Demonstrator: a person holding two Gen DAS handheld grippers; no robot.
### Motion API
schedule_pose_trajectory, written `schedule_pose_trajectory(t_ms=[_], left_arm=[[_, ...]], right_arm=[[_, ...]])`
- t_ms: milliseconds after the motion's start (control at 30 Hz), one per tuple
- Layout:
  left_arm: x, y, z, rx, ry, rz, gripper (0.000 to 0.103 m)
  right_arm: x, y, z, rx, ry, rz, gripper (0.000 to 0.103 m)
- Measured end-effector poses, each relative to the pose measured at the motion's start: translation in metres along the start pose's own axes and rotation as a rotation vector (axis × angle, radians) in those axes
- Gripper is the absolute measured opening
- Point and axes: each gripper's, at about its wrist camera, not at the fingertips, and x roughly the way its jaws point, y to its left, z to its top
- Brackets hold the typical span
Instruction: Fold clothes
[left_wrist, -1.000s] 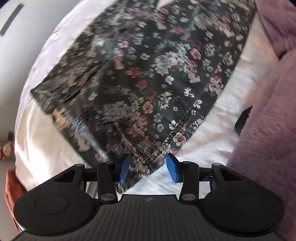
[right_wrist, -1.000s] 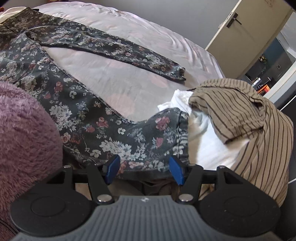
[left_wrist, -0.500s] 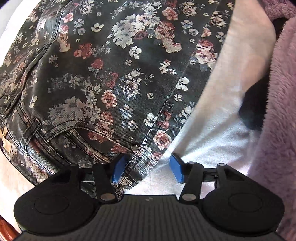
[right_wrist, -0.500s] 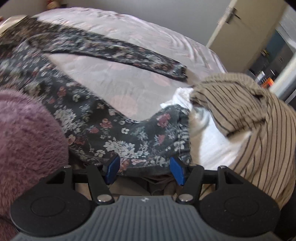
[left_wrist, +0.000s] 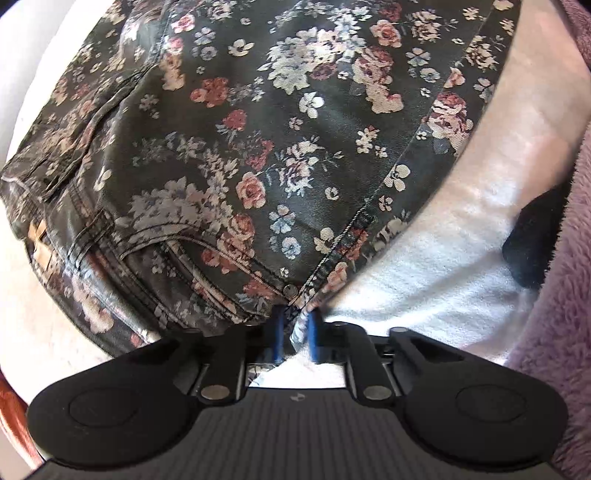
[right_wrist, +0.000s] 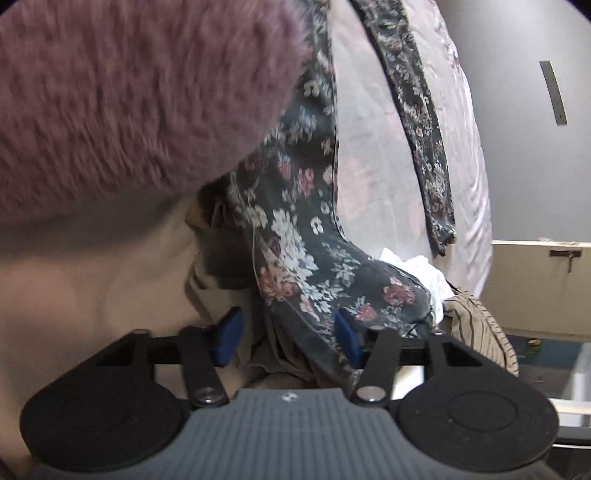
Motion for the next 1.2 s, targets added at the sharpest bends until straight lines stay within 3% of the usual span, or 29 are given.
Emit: schedule_pose_trajectory(t_ms=[33, 100, 367, 633, 733, 867, 967, 1133, 1200], left_arm=[[-0.002, 0.000, -0.001, -0.007, 0.001, 0.009, 0.000], [-0.010, 0.000, -0.004, -0.021, -0.012, 0.035, 0.000], [-0.091, 0.007, -0.005, -0.147, -0.177, 0.156, 0.000], [-0.163, 0.056, -0.008, -0.274, -0.302, 0.321, 0.000], [-0.180, 0.073, -0.010, -0.315, -0.343, 0.305, 0.000], [-0.176, 0.058, 0.004, -0.194, -0.360, 0.233, 0.000], [-0.154, 0.045, 0.015, -0.099, -0.341, 0.137, 0.003], [-0.110, 0.011, 0.027, 0.089, -0.253, 0.035, 0.022], [-0.091, 0.001, 0.028, 0.173, -0.221, 0.026, 0.028]], right_arm=[[0.000, -0.003, 0.001, 0.028, 0.007, -0.023, 0.019], [0.001, -0.010, 0.002, 0.085, 0.020, -0.069, 0.010], [-0.025, -0.055, 0.003, 0.333, -0.006, -0.251, 0.007], [-0.056, -0.123, 0.002, 0.599, -0.037, -0.378, 0.006], [-0.055, -0.152, 0.001, 0.674, -0.032, -0.393, 0.006], [-0.043, -0.176, 0.010, 0.670, -0.019, -0.373, 0.006], [-0.034, -0.180, 0.017, 0.635, -0.016, -0.357, 0.006], [-0.023, -0.184, 0.019, 0.627, 0.003, -0.351, 0.006], [-0.018, -0.188, 0.016, 0.643, 0.016, -0.347, 0.006]])
